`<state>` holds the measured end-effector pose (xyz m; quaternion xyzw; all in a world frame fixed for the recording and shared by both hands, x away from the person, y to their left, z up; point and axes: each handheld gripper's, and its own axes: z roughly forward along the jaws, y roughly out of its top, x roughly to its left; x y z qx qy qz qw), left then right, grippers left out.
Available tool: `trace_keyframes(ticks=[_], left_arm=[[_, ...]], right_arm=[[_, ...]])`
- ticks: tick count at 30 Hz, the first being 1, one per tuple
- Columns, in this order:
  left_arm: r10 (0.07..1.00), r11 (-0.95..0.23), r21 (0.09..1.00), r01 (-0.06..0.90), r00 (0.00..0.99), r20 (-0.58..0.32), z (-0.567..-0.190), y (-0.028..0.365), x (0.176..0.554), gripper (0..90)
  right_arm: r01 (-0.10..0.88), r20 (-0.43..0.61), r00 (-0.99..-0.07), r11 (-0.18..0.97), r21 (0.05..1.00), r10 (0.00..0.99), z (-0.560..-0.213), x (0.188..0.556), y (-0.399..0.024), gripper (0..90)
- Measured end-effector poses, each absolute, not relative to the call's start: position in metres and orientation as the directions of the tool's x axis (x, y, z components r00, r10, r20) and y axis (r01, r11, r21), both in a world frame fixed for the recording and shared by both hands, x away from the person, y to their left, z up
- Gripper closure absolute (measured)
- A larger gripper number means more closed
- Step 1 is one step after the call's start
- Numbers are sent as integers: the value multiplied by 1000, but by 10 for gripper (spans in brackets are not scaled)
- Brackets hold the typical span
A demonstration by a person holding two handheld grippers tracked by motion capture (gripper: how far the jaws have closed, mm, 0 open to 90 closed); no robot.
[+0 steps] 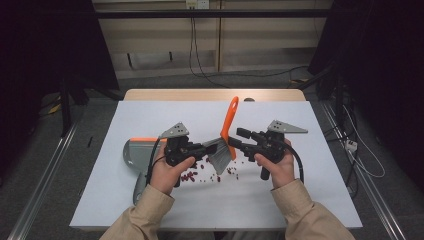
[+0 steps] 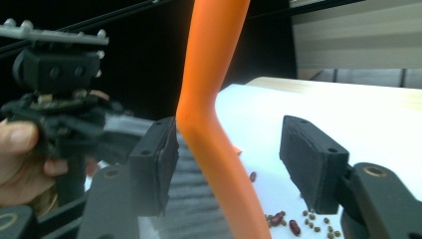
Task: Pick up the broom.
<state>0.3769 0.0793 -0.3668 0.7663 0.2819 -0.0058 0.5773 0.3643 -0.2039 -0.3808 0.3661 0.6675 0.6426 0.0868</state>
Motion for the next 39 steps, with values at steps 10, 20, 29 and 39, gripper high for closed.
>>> trace_keyframes(ticks=[10, 20, 29, 39], left_arm=[[415, -184, 884, 429, 850, -326, -364, 83, 377, 851], [382, -176, 891, 418, 863, -330, -358, 82, 373, 851], [326, -161, 896, 414, 879, -348, -358, 79, 372, 852], [306, -112, 898, 426, 874, -377, -360, 85, 377, 848]], right_arm=[[393, 340, -781, -11, 920, 523, -397, 373, -205, 370], [390, 342, -818, 9, 921, 462, -401, 374, -201, 397], [422, 390, -845, 8, 907, 366, -406, 377, -200, 420], [422, 387, -872, 62, 904, 300, -404, 374, -203, 677]])
